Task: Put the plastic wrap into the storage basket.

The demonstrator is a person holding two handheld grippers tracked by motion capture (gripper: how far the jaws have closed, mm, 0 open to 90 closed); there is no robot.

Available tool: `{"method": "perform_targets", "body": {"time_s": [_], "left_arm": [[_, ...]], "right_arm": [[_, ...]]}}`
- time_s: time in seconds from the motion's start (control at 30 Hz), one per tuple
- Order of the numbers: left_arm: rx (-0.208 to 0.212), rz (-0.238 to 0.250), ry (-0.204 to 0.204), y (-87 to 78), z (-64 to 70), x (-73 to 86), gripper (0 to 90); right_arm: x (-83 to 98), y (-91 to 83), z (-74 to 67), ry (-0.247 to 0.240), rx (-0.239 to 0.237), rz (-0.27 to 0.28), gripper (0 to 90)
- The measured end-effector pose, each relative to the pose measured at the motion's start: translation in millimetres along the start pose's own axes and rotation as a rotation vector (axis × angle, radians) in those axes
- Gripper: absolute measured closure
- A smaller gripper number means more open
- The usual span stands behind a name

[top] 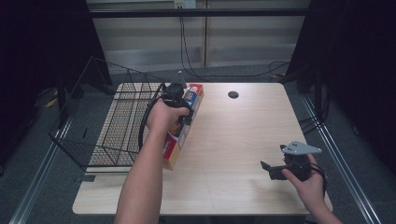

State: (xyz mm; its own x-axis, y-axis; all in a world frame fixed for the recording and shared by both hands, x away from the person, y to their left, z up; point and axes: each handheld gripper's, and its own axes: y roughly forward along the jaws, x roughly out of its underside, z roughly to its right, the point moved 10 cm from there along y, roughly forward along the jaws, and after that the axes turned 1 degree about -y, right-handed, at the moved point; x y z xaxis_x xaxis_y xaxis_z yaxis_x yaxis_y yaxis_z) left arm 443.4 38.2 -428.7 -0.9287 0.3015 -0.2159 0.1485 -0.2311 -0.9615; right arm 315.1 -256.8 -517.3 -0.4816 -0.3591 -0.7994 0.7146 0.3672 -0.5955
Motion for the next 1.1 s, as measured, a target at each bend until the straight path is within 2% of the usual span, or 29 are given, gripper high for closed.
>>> {"method": "perform_targets", "body": {"time_s": [0.63, 0.83, 0.9, 0.93, 1.1], "left_arm": [[-0.034, -0.023, 0.001, -30.1, -15.1, 3.4, 43.8], [-0.039, -0.011, -0.021, -39.9, -20.9, 3.7, 43.8], [-0.041, -0.014, -0.014, -42.2, -23.3, 4.0, 43.9], [-0.038, 0.001, -0.037, -44.4, -24.1, 3.2, 43.8], [-0.036, -0.001, -0.049, -49.3, -28.5, 4.8, 43.9]], "right_arm": [[-0.4, -0.3, -0.9, -0.001, -0.007, -0.002, 3.8], [-0.9, 0.0, -0.9, -0.009, -0.004, 0.003, 3.8], [-0.7, -0.3, -0.7, -0.009, -0.005, 0.001, 3.8], [-0.4, -0.3, -0.5, -0.002, -0.004, -0.004, 3.7], [-0.4, 0.9, -1.8, -0.011, -0.008, -0.002, 3.9]]}}
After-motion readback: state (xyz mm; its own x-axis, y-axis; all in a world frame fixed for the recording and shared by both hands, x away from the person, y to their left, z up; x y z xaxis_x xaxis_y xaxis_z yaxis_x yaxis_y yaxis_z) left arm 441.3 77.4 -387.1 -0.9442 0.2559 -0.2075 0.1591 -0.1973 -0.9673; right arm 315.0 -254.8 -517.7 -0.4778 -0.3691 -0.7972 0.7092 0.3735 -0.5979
